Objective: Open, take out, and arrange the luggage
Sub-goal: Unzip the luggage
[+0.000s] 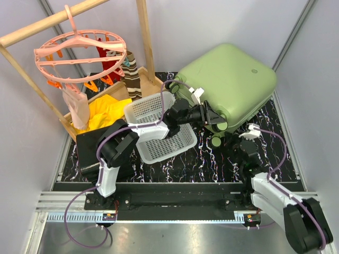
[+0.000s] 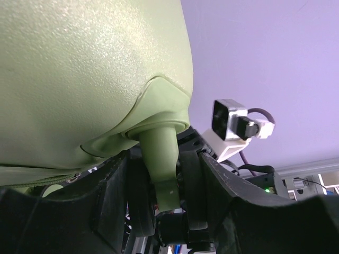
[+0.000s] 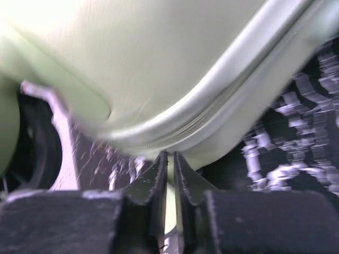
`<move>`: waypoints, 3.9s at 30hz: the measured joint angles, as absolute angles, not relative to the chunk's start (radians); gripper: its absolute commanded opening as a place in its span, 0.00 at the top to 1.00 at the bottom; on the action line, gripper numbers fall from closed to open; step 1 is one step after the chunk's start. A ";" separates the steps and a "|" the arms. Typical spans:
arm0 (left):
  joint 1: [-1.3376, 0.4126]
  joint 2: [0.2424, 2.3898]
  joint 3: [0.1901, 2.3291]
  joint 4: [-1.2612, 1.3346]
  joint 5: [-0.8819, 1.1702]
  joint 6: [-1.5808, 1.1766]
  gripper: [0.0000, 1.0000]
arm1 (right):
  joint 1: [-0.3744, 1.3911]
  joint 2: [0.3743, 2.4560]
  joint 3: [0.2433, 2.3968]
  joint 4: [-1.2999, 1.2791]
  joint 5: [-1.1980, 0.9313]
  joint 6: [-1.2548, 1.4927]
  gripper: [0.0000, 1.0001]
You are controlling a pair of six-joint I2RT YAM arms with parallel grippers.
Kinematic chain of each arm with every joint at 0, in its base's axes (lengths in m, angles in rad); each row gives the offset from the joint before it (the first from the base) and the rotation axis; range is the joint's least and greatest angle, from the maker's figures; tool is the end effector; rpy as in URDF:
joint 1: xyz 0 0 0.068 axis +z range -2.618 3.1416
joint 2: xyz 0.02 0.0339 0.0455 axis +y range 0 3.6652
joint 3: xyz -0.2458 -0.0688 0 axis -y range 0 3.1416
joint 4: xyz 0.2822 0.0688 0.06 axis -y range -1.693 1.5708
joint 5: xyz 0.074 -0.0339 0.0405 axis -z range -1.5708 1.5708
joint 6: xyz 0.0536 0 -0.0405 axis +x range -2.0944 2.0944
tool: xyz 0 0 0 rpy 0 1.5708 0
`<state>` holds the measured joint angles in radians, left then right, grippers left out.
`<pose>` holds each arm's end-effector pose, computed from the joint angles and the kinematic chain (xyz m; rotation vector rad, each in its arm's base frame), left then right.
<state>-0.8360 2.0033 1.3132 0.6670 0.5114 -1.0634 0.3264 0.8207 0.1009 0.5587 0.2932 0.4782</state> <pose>0.3155 -0.3882 0.2005 0.2649 1.9301 -1.7871 0.2208 0.0584 0.1323 0.3465 1.7020 0.3398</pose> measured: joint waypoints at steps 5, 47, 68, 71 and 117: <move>-0.828 1.998 1.313 0.652 0.523 -1.061 1.00 | 0.327 0.889 0.105 0.595 0.141 0.492 0.58; -0.844 1.985 1.314 0.629 0.482 -1.029 1.00 | 0.327 1.254 0.086 1.088 0.015 0.469 0.65; -0.859 1.985 1.314 0.631 0.459 -1.029 1.00 | 0.342 1.283 0.070 1.144 0.089 0.450 1.00; -0.863 1.985 1.314 0.632 0.453 -1.028 1.00 | 0.347 1.253 0.070 1.121 0.087 0.448 1.00; -0.841 1.951 1.301 0.579 0.480 -1.009 1.00 | 0.327 0.846 0.078 0.715 0.040 0.477 0.57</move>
